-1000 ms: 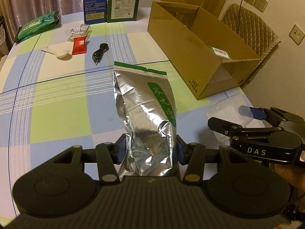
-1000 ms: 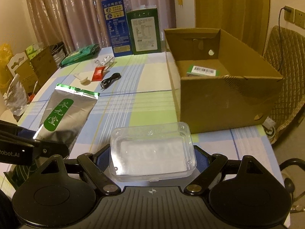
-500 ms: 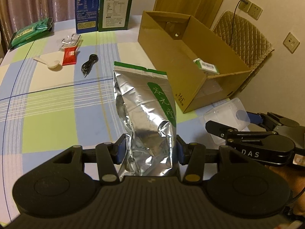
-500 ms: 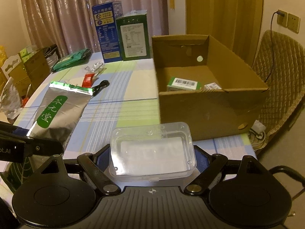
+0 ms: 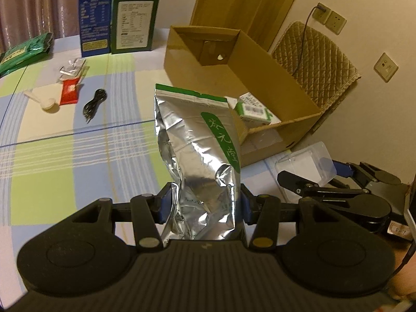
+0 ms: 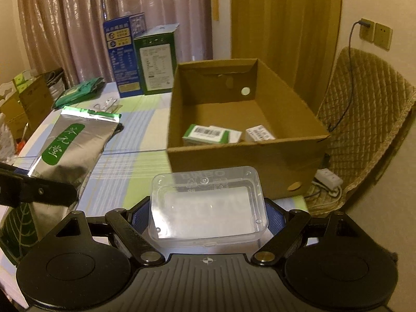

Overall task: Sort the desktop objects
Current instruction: 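Carry the foil bag with the left gripper while the right carries the container to the cardboard box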

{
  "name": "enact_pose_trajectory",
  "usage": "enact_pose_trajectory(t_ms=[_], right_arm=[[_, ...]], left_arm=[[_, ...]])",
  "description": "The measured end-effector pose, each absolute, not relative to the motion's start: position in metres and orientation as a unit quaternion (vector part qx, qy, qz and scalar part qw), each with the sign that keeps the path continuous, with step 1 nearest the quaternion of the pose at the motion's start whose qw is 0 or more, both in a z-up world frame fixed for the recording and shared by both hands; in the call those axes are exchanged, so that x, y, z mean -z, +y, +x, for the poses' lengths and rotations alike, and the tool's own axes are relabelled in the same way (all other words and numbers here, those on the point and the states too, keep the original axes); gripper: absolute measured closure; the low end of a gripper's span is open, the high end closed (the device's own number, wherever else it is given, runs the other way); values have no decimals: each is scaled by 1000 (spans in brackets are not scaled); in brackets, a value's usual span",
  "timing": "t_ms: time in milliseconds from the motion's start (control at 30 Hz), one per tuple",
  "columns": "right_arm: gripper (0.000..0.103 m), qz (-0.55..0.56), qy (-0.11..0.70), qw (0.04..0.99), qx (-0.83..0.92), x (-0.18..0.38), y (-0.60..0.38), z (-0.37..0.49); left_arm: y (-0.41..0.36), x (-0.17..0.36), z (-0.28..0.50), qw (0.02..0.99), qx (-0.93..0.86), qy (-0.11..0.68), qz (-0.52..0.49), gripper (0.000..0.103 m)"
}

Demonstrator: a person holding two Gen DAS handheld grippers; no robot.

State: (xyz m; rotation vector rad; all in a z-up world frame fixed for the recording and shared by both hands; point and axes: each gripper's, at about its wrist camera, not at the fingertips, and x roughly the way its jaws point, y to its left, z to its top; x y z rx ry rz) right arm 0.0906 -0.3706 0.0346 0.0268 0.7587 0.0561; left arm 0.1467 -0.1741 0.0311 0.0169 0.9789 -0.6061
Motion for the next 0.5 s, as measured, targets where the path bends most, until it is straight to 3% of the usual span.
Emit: enact_pose_trajectory(t_ms=[500], right_arm=[[19, 4, 354, 935, -10, -55, -411, 107]], left_arm=[[-217, -48, 172, 832, 313, 458, 7, 58]])
